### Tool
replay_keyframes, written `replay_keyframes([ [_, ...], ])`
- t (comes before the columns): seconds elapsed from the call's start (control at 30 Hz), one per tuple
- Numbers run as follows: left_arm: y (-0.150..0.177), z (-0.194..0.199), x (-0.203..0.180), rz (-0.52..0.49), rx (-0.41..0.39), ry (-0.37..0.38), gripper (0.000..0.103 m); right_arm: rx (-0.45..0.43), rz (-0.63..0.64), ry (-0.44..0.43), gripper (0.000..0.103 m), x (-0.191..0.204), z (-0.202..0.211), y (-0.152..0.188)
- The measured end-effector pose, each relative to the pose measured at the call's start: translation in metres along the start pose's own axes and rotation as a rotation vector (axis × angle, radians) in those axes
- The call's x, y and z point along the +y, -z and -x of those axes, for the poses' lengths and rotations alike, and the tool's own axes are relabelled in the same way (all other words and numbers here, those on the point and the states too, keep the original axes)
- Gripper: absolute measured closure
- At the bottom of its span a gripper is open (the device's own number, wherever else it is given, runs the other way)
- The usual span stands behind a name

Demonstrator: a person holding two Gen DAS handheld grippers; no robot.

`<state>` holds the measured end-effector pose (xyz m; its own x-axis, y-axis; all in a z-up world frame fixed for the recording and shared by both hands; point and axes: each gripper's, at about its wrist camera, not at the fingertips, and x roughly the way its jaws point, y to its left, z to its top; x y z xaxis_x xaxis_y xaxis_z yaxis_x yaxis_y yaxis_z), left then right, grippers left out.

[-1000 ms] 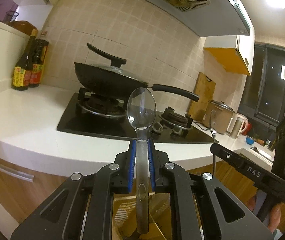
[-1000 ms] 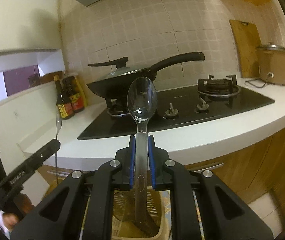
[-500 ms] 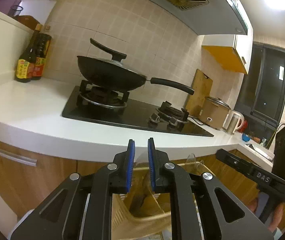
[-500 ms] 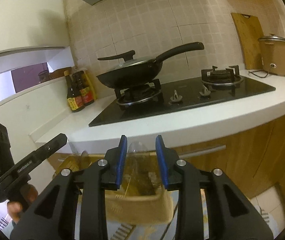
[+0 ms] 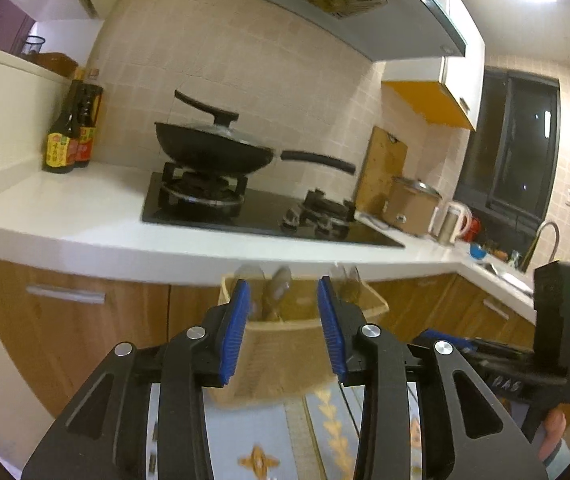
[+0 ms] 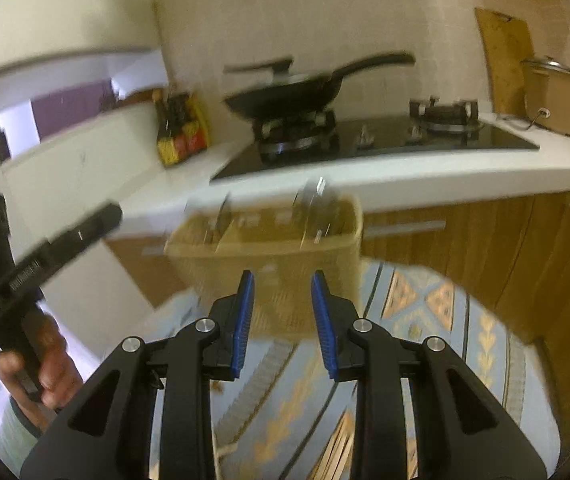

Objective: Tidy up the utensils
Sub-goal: 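Open both tools to drop the spoons into the basket, then grasp a wooden chopstick with the left tool while the right tool grasps another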

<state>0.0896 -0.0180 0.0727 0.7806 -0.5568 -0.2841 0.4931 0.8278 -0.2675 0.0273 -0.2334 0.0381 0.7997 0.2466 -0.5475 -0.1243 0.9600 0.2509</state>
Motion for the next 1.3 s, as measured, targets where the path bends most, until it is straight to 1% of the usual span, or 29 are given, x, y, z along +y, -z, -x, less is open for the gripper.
replay_keyframes([
  [0.03, 0.005, 0.005, -0.003, -0.011, 0.037, -0.005, 0.069, 0.052, 0.008, 0.011, 0.076, 0.006, -0.002, 0.009],
  [0.1, 0.014, 0.010, -0.005, -0.026, 0.095, -0.010, 0.069, 0.126, 0.005, 0.001, 0.076, 0.012, -0.007, 0.022],
  [0.13, 0.022, 0.011, -0.007, -0.037, 0.150, -0.010, 0.069, 0.193, -0.009, -0.012, 0.076, 0.015, -0.011, 0.032],
  [0.2, 0.034, 0.012, -0.009, -0.052, 0.222, -0.011, 0.069, 0.274, -0.032, -0.033, 0.076, 0.017, -0.018, 0.045],
  [0.27, 0.054, 0.012, -0.012, -0.070, 0.313, -0.020, 0.069, 0.366, -0.055, -0.077, 0.076, 0.021, -0.025, 0.062],
  [0.33, 0.070, 0.015, -0.010, -0.065, 0.337, -0.038, 0.071, 0.420, -0.046, -0.077, 0.076, 0.024, -0.028, 0.076],
  [0.4, 0.087, 0.018, -0.009, -0.047, 0.384, 0.002, 0.071, 0.448, -0.046, -0.061, 0.076, 0.025, -0.030, 0.085],
  [0.47, 0.105, 0.014, -0.011, -0.055, 0.462, 0.029, 0.071, 0.490, -0.087, -0.059, 0.076, 0.019, -0.034, 0.096],
  [0.5, 0.115, 0.010, -0.016, -0.085, 0.519, 0.038, 0.071, 0.502, -0.102, -0.068, 0.076, 0.017, -0.035, 0.098],
  [0.53, 0.120, 0.007, -0.019, -0.107, 0.546, 0.034, 0.072, 0.516, -0.120, -0.078, 0.076, 0.014, -0.036, 0.102],
  [0.57, 0.126, 0.005, -0.024, -0.129, 0.568, 0.035, 0.073, 0.522, -0.128, -0.078, 0.076, 0.012, -0.036, 0.104],
  [0.6, 0.131, 0.004, -0.028, -0.140, 0.582, 0.053, 0.074, 0.524, -0.128, -0.075, 0.076, 0.012, -0.035, 0.106],
  [0.67, 0.135, 0.001, -0.032, -0.144, 0.616, 0.076, 0.074, 0.526, -0.123, -0.075, 0.076, 0.012, -0.033, 0.108],
  [0.73, 0.141, -0.005, -0.037, -0.174, 0.663, 0.061, 0.074, 0.532, -0.117, -0.082, 0.076, 0.013, -0.029, 0.111],
  [0.8, 0.147, -0.011, -0.040, -0.201, 0.715, 0.037, 0.079, 0.537, -0.104, -0.083, 0.076, 0.015, -0.027, 0.113],
  [0.9, 0.156, -0.019, -0.044, -0.244, 0.768, 0.005, 0.083, 0.551, -0.077, -0.089, 0.077, 0.020, -0.029, 0.113],
  [0.93, 0.157, -0.020, -0.046, -0.250, 0.782, -0.005, 0.086, 0.556, -0.067, -0.093, 0.077, 0.022, -0.029, 0.115],
  [1.07, 0.158, -0.025, -0.054, -0.290, 0.804, -0.046, 0.090, 0.568, -0.048, -0.100, 0.077, 0.030, -0.031, 0.118],
  [1.17, 0.159, -0.026, -0.054, -0.300, 0.801, -0.070, 0.099, 0.575, -0.034, -0.100, 0.077, 0.033, -0.032, 0.119],
  [1.23, 0.158, -0.025, -0.052, -0.278, 0.790, -0.061, 0.099, 0.580, -0.032, -0.107, 0.077, 0.033, -0.033, 0.121],
  [1.3, 0.156, -0.024, -0.047, -0.231, 0.775, -0.051, 0.099, 0.593, -0.025, -0.096, 0.077, 0.034, -0.036, 0.124],
])
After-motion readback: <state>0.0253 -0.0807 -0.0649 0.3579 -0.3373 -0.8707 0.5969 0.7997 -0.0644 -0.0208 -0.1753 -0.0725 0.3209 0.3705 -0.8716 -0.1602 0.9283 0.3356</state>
